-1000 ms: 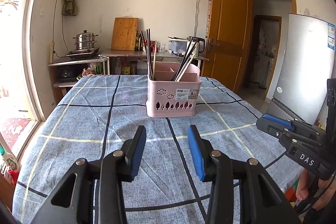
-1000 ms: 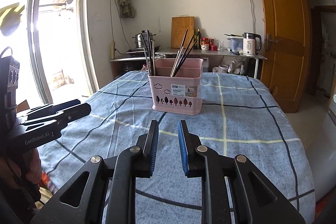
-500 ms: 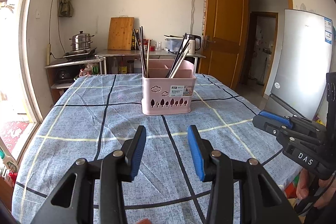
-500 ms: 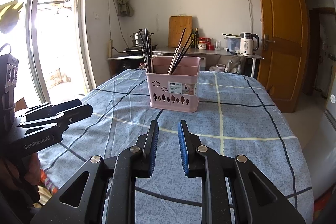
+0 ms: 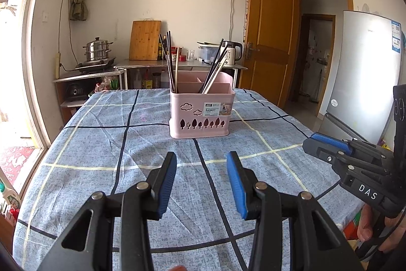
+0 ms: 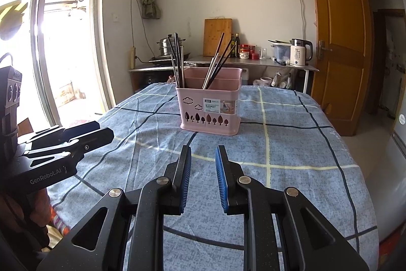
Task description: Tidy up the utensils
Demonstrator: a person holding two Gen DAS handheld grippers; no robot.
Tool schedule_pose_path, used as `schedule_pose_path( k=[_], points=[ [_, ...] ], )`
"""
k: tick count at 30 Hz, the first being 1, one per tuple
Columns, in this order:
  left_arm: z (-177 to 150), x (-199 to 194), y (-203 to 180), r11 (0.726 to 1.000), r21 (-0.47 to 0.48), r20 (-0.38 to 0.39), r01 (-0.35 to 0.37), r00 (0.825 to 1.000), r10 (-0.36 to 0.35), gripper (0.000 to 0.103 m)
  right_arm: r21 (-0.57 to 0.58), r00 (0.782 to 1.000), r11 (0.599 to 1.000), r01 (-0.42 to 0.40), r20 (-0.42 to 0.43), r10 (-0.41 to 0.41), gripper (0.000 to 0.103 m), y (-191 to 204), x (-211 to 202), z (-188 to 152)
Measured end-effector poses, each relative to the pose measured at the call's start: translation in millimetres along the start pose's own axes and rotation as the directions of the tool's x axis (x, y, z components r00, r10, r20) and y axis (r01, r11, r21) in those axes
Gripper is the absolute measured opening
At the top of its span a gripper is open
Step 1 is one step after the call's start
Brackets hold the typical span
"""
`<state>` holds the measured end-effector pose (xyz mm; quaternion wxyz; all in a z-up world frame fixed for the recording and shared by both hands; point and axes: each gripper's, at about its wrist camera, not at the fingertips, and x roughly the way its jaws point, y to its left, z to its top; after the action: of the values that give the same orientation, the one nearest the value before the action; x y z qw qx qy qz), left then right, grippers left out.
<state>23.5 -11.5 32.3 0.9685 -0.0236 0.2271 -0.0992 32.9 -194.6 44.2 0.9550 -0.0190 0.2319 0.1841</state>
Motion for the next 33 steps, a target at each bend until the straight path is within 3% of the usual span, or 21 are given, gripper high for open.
schedule_pose_path(
  k=[33],
  points=[
    [-2.3,1.2,-5.2,1.0,0.008,-0.003,-0.017,1.0,0.017,0.043,0.006,1.0,1.0,-0.005,-0.01,0.005,0.02,-1.5,1.2,-0.8]
  ],
)
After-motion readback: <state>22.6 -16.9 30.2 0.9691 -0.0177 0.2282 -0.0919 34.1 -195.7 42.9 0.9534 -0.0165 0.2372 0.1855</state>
